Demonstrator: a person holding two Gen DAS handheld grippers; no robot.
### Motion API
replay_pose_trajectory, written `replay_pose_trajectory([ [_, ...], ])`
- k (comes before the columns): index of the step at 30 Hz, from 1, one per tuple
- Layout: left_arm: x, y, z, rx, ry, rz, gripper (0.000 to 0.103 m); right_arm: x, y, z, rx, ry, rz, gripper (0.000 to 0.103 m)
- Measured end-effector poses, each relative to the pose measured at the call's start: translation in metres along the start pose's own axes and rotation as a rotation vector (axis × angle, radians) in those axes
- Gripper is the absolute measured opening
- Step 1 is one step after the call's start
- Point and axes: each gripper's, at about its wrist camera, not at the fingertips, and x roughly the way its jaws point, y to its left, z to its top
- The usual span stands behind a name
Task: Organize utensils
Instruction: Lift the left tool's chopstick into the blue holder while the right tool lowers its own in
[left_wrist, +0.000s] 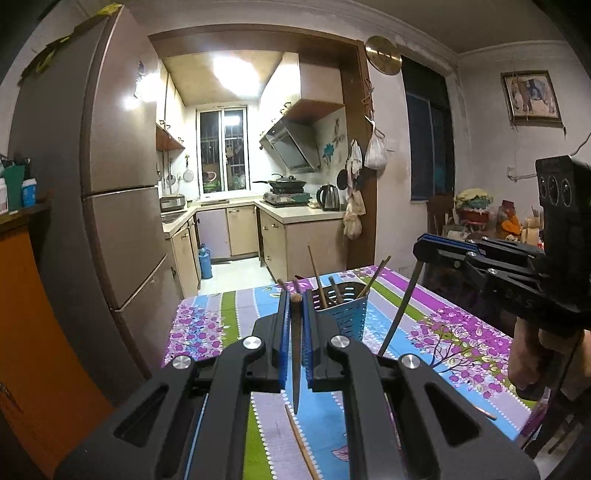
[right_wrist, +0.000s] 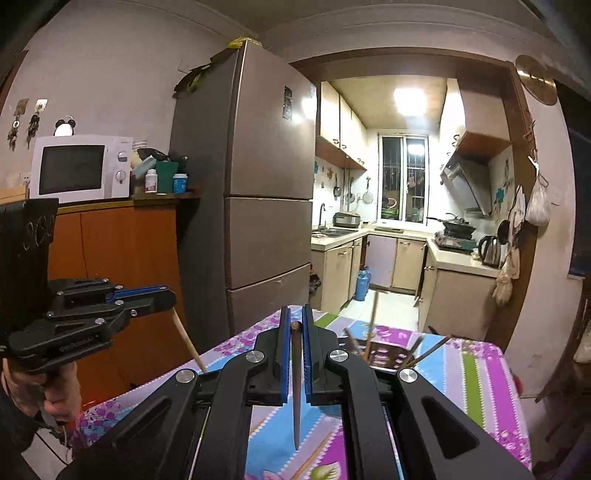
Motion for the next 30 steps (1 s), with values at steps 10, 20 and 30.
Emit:
replay_pose_trajectory([
  [10,0.024,-0.014,0.048,-0.001,0.083,-0.028,0.005,-0.005,-0.032,0.032,0.009,0.042,-0.034,0.007],
  [20,0.049,-0.031,0.095,-0.011,0.106,-0.053,0.005,-0.005,-0.067,0.082,0.022,0.044,-0.069,0.007],
  [30,0.07,-0.033,0.147,-0.026,0.068,0.013,0.005,0.01,-0.103,0.128,0.034,-0.001,-0.081,0.007],
])
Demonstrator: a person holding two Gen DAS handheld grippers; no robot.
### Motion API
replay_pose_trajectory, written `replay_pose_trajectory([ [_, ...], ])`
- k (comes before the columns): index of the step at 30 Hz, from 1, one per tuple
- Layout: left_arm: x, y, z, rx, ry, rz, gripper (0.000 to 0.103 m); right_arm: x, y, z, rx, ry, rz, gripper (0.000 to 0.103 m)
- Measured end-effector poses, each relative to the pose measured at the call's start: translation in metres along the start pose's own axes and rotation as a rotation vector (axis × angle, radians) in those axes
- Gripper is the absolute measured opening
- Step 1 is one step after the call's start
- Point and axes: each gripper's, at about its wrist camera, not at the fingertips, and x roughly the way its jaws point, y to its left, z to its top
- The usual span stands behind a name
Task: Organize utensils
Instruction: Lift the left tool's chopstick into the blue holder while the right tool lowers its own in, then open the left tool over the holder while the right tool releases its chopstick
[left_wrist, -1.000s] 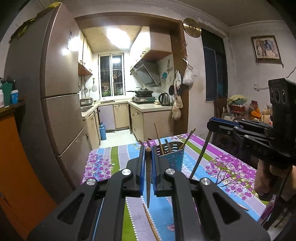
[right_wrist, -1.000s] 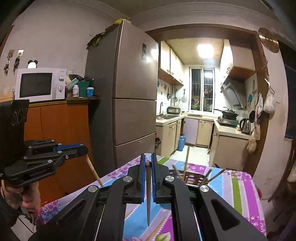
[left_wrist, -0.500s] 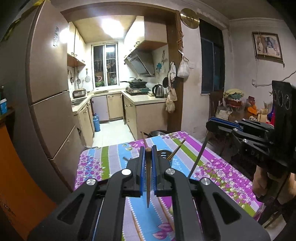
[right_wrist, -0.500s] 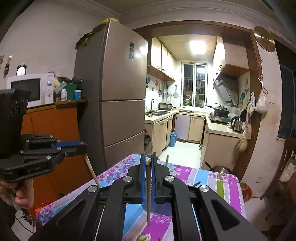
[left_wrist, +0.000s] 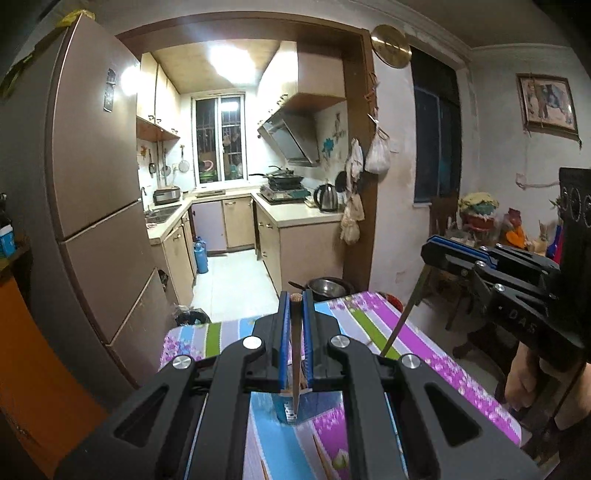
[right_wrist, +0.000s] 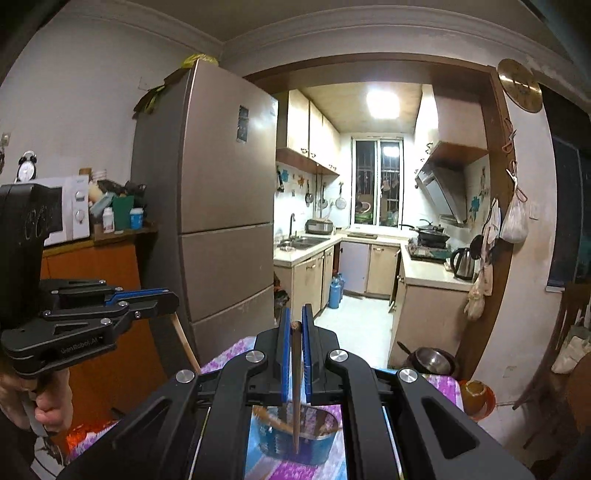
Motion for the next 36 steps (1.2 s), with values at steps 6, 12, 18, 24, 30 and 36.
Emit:
replay_pose_trajectory([
  [6,0.024,0.005,0.019,-0.022,-0.015,0.025,0.005,0.032,-0.017,0.019,0.002,-0.013,0.006,0.007],
  [12,0.064,0.002,0.019,-0.021,0.009,0.03,0.005,0.073,-0.033,0.007,0.021,0.02,0.015,0.007],
  [18,0.1,0.002,0.007,-0.018,0.052,0.03,0.005,0.11,-0.051,-0.02,0.04,0.069,0.016,0.007],
  [24,0.126,0.004,-0.003,-0.032,0.089,0.024,0.005,0.133,-0.058,-0.039,0.05,0.105,0.028,0.007],
  [30,0.139,0.008,-0.01,-0.038,0.117,0.034,0.005,0.144,-0.064,-0.048,0.059,0.118,0.028,0.007],
  [36,0.143,0.008,-0.013,-0.043,0.126,0.038,0.006,0.15,-0.06,-0.052,0.054,0.134,0.045,0.007],
])
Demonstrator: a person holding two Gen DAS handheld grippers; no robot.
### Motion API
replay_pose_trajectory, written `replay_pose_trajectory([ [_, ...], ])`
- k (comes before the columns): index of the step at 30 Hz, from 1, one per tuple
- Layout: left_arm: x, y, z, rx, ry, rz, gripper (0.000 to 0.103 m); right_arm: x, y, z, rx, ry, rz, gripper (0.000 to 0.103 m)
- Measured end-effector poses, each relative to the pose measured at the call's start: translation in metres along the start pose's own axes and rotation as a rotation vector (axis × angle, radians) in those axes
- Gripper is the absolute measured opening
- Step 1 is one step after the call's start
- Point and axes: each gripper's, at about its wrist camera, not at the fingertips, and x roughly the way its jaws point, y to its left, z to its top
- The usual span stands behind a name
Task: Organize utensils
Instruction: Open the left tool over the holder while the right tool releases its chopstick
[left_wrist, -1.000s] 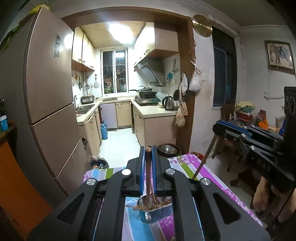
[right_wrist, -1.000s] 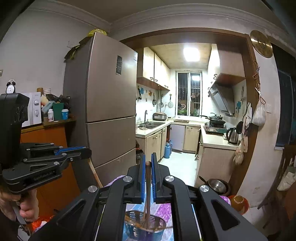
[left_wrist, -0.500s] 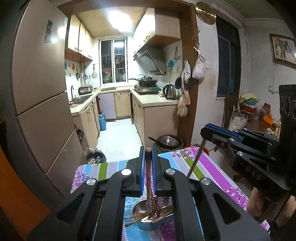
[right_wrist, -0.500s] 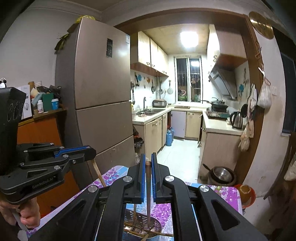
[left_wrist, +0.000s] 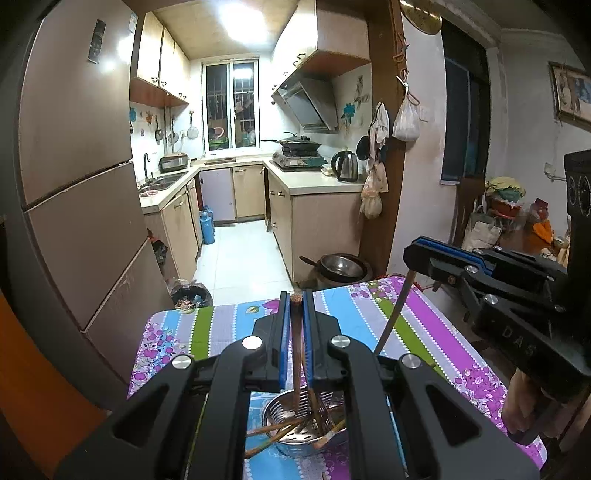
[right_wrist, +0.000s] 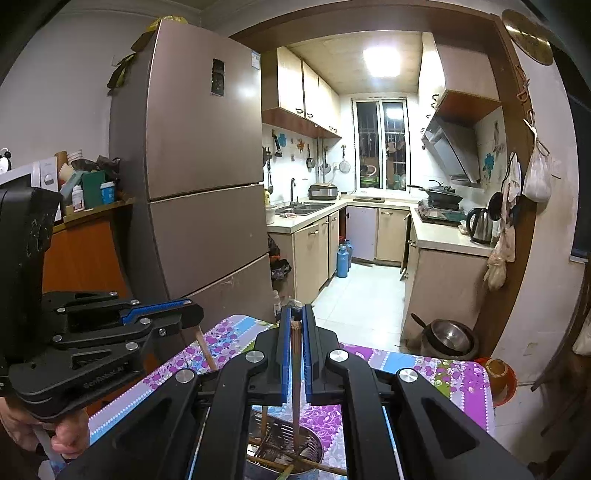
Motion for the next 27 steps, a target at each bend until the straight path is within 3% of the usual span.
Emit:
replay_pose_trajectory([
  [2,-0.001,-0.001,0.0,-0.001,-0.001,0.003,0.007,-0.001,0.0,0.0,0.002,-0.001,0.003,0.012],
  [3,-0.002,0.0,0.0,-0.003,-0.002,0.004,0.012,-0.003,0.0,0.001,0.004,-0.007,0.003,0.022],
  [4,-0.002,-0.002,0.003,-0.003,-0.005,0.008,0.021,-0.005,-0.001,0.001,0.005,-0.013,0.003,0.025],
  [7,-0.009,-0.001,0.005,-0.004,-0.024,0.02,0.038,-0.015,0.001,0.005,-0.001,-0.03,0.0,0.028],
  [10,-0.023,-0.001,0.006,-0.003,-0.05,0.034,0.046,-0.033,0.006,0.012,-0.002,-0.064,-0.004,0.03],
  [14,-0.059,-0.001,0.004,0.021,-0.105,0.06,0.048,-0.079,0.022,0.025,-0.027,-0.134,0.013,0.033],
  [18,-0.117,0.0,-0.012,0.053,-0.199,0.086,0.058,-0.149,0.042,0.025,-0.071,-0.215,0.05,0.047],
  [21,-0.161,0.002,-0.041,0.08,-0.247,0.1,0.064,-0.211,0.057,0.001,-0.092,-0.27,0.079,0.058],
  [23,-0.184,0.003,-0.069,0.108,-0.262,0.12,0.066,-0.238,0.066,-0.022,-0.114,-0.284,0.086,0.058],
  [27,-0.209,0.002,-0.136,0.115,-0.242,0.131,0.066,-0.281,0.08,-0.098,-0.134,-0.259,0.068,0.058],
])
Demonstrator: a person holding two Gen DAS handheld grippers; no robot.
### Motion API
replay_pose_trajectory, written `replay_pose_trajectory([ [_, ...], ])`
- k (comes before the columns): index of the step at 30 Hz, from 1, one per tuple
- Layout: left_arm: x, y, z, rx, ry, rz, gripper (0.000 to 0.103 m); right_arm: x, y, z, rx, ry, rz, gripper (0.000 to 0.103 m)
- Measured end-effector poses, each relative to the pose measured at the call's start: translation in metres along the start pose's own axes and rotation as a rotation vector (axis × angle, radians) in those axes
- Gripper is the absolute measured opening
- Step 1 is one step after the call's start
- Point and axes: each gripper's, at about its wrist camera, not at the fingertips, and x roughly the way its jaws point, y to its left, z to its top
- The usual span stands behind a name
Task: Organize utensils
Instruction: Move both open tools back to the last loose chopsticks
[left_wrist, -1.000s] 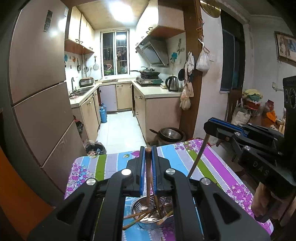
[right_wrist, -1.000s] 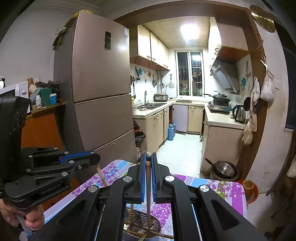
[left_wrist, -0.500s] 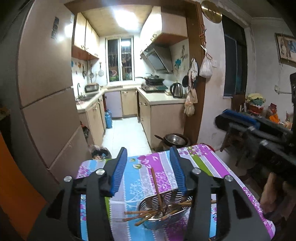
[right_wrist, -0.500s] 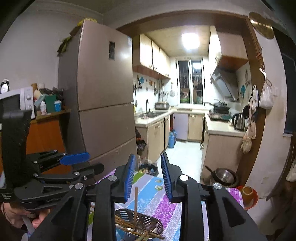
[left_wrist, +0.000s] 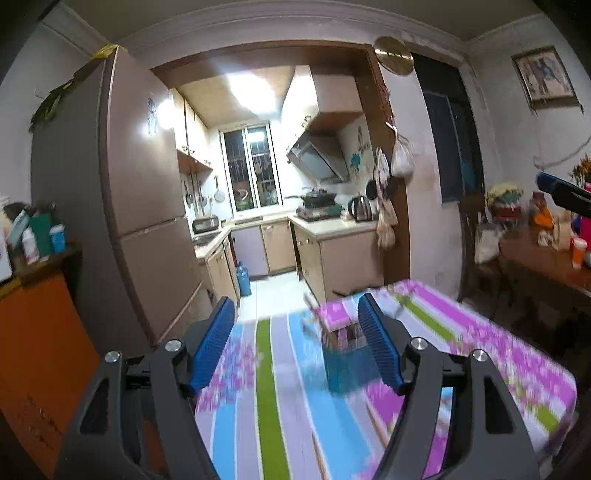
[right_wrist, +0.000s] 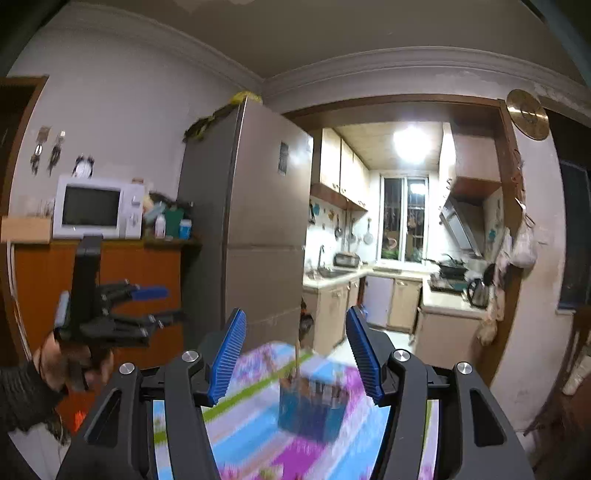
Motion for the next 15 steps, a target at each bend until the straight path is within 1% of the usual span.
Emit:
replay_pose_trajectory([
  [2,-0.006,-0.005,-0.025,-0.015,0.031,-0.025,0.066,-0.016,0.008,-0.032,0.004,0.026,-0.014,0.058],
  [4,-0.009,-0.017,-0.06,-0.037,0.07,-0.036,0.066,-0.032,0.014,-0.076,0.037,0.073,-0.044,0.057],
  [5,-0.009,-0.02,-0.072,-0.053,0.091,-0.053,0.066,-0.037,0.015,-0.095,0.059,0.097,-0.053,0.054],
  [6,-0.006,-0.03,-0.092,-0.085,0.13,-0.086,0.066,-0.042,0.016,-0.118,0.082,0.134,-0.074,0.047],
  [7,-0.002,-0.039,-0.108,-0.099,0.162,-0.111,0.066,-0.045,0.017,-0.136,0.104,0.161,-0.087,0.042],
  [8,0.003,-0.051,-0.121,-0.102,0.193,-0.135,0.066,-0.046,0.017,-0.154,0.126,0.195,-0.096,0.039],
  [10,0.012,-0.076,-0.142,-0.096,0.241,-0.168,0.066,-0.046,0.016,-0.196,0.156,0.285,-0.124,0.029],
  [11,0.016,-0.089,-0.152,-0.103,0.266,-0.198,0.066,-0.046,0.015,-0.214,0.172,0.319,-0.134,0.028],
  [13,0.02,-0.116,-0.164,-0.095,0.283,-0.246,0.066,-0.043,0.015,-0.245,0.182,0.378,-0.146,0.025],
  [15,0.025,-0.144,-0.174,-0.087,0.293,-0.29,0.066,-0.039,0.017,-0.263,0.207,0.415,-0.135,0.024],
])
